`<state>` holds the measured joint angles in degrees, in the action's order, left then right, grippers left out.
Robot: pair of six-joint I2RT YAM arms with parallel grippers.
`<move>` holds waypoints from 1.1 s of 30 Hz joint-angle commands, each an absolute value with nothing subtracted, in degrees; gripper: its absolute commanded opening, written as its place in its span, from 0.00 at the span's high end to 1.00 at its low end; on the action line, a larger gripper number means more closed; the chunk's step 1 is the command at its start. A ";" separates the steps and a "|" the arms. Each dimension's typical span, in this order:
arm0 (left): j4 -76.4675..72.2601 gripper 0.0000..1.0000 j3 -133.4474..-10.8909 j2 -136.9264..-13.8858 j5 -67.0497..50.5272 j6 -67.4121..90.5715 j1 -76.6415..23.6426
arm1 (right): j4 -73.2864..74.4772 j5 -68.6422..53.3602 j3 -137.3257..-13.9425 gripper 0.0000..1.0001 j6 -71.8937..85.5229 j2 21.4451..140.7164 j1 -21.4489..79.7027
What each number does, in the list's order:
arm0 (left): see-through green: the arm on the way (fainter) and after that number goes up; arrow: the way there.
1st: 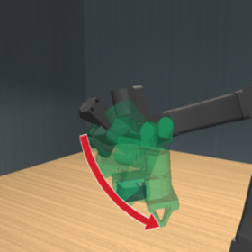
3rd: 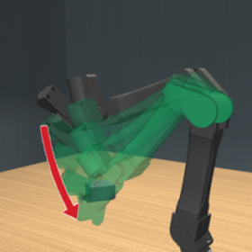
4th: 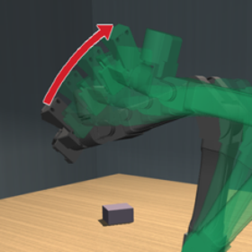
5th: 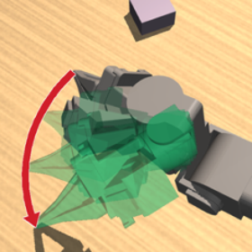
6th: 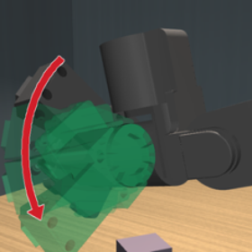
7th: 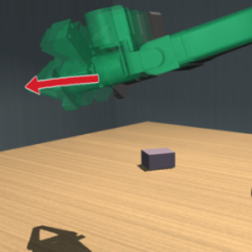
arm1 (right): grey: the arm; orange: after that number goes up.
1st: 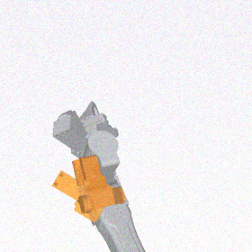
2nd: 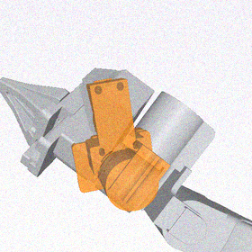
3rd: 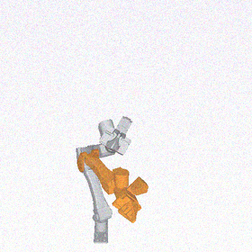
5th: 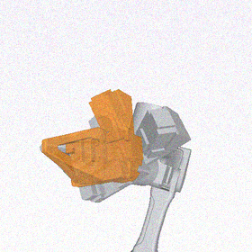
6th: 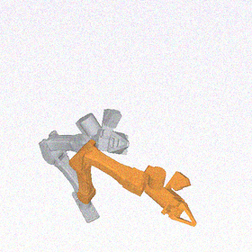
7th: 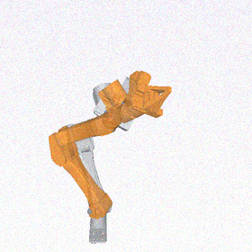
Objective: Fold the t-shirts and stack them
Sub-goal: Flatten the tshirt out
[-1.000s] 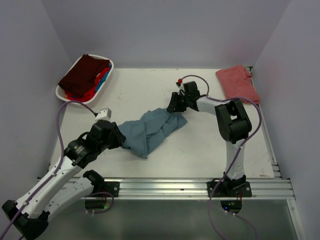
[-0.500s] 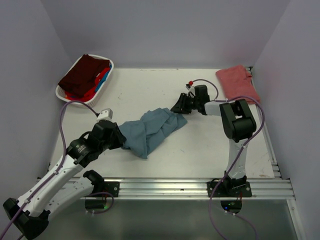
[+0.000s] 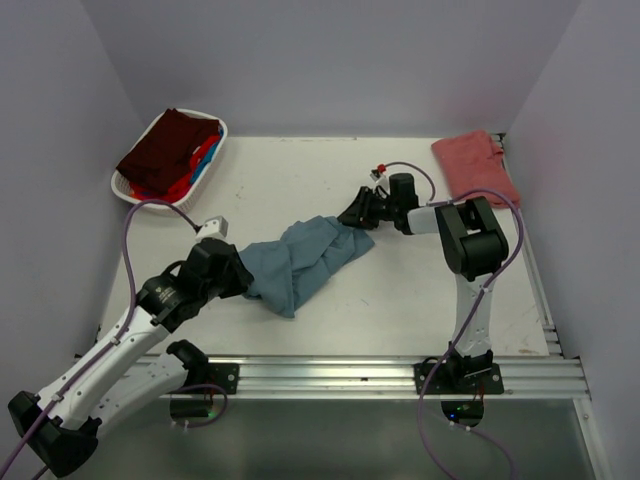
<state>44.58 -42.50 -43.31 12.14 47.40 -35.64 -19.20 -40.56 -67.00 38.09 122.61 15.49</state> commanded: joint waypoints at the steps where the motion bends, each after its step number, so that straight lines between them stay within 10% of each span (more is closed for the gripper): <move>1: 42.98 0.74 -42.63 -42.81 11.95 47.55 -35.51 | -18.89 -38.32 -63.21 0.58 39.02 122.61 14.50; 22: 42.45 0.76 -41.57 -42.19 11.51 47.72 -35.51 | -18.99 -40.25 -65.73 0.50 38.32 124.98 14.85; 33: 42.45 0.76 -40.43 -41.66 11.87 48.16 -35.51 | -17.40 -41.92 -68.91 0.73 38.41 127.00 17.75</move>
